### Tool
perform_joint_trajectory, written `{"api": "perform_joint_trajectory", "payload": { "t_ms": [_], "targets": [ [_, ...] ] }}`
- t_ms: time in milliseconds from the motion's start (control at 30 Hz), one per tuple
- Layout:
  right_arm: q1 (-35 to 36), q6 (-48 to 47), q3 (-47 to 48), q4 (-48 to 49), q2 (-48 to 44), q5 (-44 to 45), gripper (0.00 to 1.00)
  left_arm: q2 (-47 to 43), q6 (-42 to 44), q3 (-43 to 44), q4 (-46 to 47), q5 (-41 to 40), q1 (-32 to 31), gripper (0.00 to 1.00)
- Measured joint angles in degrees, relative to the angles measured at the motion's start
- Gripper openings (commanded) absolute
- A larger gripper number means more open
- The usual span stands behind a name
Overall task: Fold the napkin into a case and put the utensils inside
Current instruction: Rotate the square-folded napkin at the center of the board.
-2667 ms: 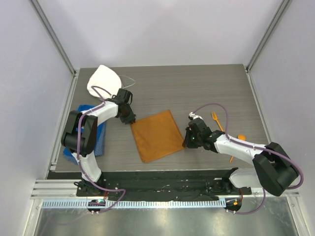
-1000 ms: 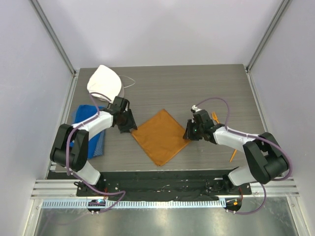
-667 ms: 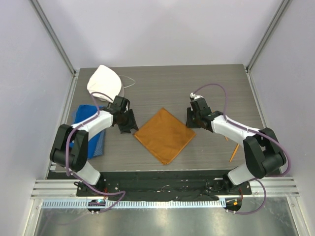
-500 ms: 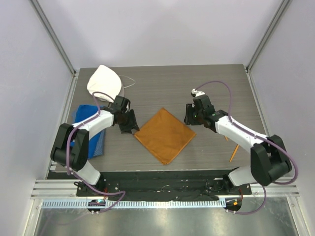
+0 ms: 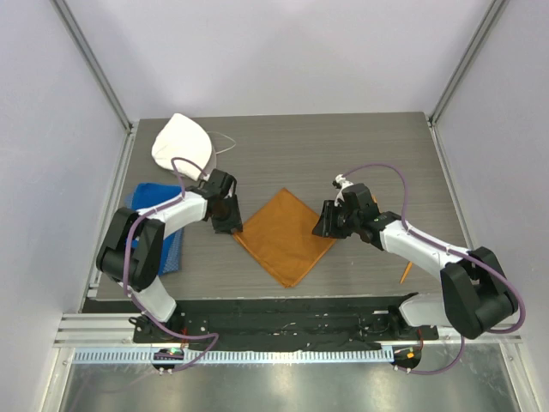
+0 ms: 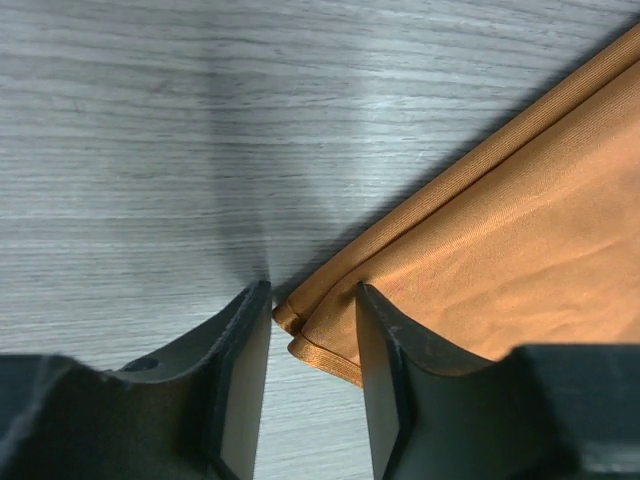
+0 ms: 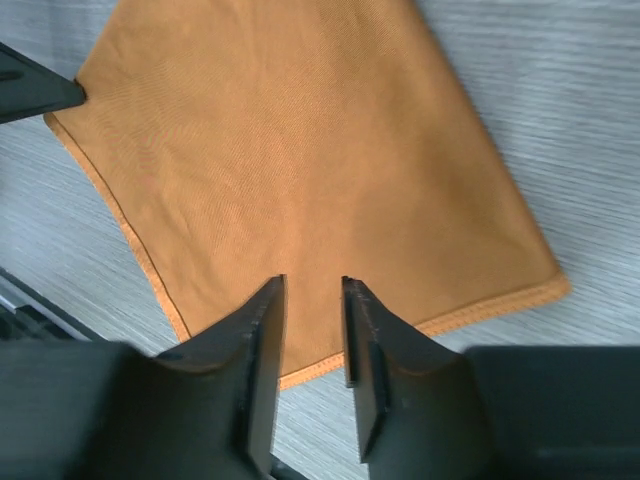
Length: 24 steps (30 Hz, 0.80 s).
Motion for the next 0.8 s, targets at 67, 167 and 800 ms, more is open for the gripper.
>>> {"api": "perform_joint_trajectory", "payload": {
  "t_ms": [67, 167, 800],
  "targets": [
    [0.00, 0.72, -0.26, 1.07, 1.57, -1.03, 0.32, 0.33, -0.04, 0.11, 0.68, -0.50, -0.42, 0.38],
    [0.00, 1.36, -0.31, 2.45, 2.86, -1.60, 0.31, 0.37, -0.42, -0.26, 1.73, -0.81, -0.68, 0.32],
    [3.91, 2.21, -4.46, -5.60, -6.05, 6.25, 0.61, -13.99, -20.31, -19.98, 16.63, -1.95, -15.43, 0.25]
  ]
}}
